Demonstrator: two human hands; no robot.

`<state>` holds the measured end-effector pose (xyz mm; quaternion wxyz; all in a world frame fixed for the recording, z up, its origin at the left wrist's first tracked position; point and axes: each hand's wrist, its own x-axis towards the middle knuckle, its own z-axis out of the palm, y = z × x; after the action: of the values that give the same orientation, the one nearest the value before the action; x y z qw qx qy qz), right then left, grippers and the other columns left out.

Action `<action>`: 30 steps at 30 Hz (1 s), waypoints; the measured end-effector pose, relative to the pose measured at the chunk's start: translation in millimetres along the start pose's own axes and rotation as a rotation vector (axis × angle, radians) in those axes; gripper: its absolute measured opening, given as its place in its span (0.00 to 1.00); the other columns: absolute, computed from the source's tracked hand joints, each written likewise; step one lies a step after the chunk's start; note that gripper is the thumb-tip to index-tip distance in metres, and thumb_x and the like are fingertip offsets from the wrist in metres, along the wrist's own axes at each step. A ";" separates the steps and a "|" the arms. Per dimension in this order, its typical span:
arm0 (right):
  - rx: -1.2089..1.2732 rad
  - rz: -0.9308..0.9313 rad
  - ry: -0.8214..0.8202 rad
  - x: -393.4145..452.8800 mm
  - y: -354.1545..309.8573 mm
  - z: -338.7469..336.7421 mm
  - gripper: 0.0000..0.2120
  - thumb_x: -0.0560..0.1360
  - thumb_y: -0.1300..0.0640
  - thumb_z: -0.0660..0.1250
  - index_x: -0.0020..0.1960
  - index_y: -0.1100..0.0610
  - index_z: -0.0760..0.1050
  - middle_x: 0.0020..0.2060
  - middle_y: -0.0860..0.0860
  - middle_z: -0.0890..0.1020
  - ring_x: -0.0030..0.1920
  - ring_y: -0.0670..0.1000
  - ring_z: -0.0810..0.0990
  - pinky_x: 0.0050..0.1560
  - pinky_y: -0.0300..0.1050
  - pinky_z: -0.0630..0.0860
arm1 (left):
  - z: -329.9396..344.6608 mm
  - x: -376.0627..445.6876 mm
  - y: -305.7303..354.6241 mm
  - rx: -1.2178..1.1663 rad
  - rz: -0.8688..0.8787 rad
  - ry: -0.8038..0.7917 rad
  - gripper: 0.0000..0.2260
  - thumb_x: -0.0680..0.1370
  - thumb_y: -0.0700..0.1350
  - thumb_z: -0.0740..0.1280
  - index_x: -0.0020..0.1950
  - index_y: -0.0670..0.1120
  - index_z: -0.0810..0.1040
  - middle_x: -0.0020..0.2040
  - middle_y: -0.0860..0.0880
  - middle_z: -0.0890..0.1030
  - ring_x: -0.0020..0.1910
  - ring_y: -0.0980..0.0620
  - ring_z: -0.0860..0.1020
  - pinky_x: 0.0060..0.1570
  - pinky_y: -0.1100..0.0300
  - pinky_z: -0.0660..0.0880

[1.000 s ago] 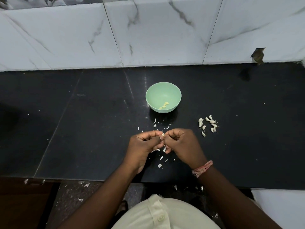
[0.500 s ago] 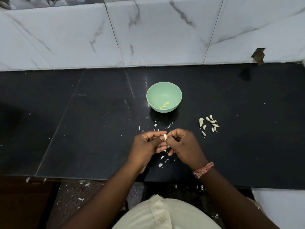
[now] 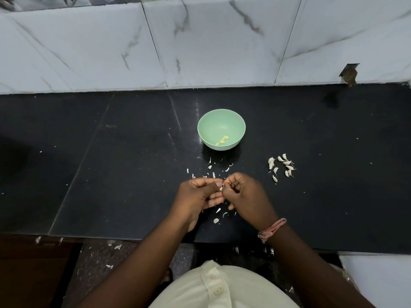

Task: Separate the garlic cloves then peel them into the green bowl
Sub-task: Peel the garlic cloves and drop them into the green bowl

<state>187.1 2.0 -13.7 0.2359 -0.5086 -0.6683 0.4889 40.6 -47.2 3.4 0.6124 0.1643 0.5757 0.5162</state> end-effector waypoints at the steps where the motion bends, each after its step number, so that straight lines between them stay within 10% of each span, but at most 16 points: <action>1: 0.012 0.009 0.020 -0.1 -1.2 -0.2 0.03 0.76 0.59 0.70 0.43 0.53 0.78 0.34 0.50 0.83 0.29 0.50 0.84 0.33 0.49 0.81 | -0.2 -0.5 0.3 -0.022 -0.006 -0.008 0.07 0.78 0.36 0.70 0.55 0.34 0.83 0.50 0.37 0.86 0.45 0.47 0.86 0.44 0.58 0.83; 11: 0.066 0.023 0.149 1.7 7.6 2.5 0.11 0.78 0.65 0.64 0.49 0.52 0.81 0.41 0.48 0.84 0.38 0.48 0.85 0.46 0.50 0.84 | -1.4 -1.7 -2.2 -0.176 -0.086 -0.006 0.06 0.80 0.37 0.68 0.55 0.40 0.82 0.51 0.39 0.86 0.46 0.48 0.86 0.42 0.57 0.84; 18: -0.050 -0.091 0.274 -5.2 -2.4 2.6 0.12 0.75 0.66 0.63 0.39 0.55 0.80 0.35 0.44 0.82 0.34 0.41 0.77 0.35 0.30 0.66 | 0.4 0.2 -8.5 -0.266 -0.062 0.057 0.03 0.78 0.34 0.69 0.50 0.39 0.82 0.47 0.40 0.86 0.44 0.48 0.86 0.44 0.57 0.84; 30: -0.042 -0.217 0.173 -3.6 4.8 8.2 0.06 0.75 0.62 0.74 0.49 0.53 0.86 0.43 0.43 0.83 0.43 0.42 0.83 0.47 0.36 0.78 | -0.6 1.0 -13.5 -0.235 0.031 0.099 0.05 0.76 0.31 0.70 0.50 0.37 0.81 0.44 0.39 0.85 0.40 0.49 0.85 0.41 0.61 0.83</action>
<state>183.9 -4.6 -20.8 0.3335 -0.4786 -0.7066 0.4007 45.9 -52.2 -8.0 0.5902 0.0745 0.5384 0.5969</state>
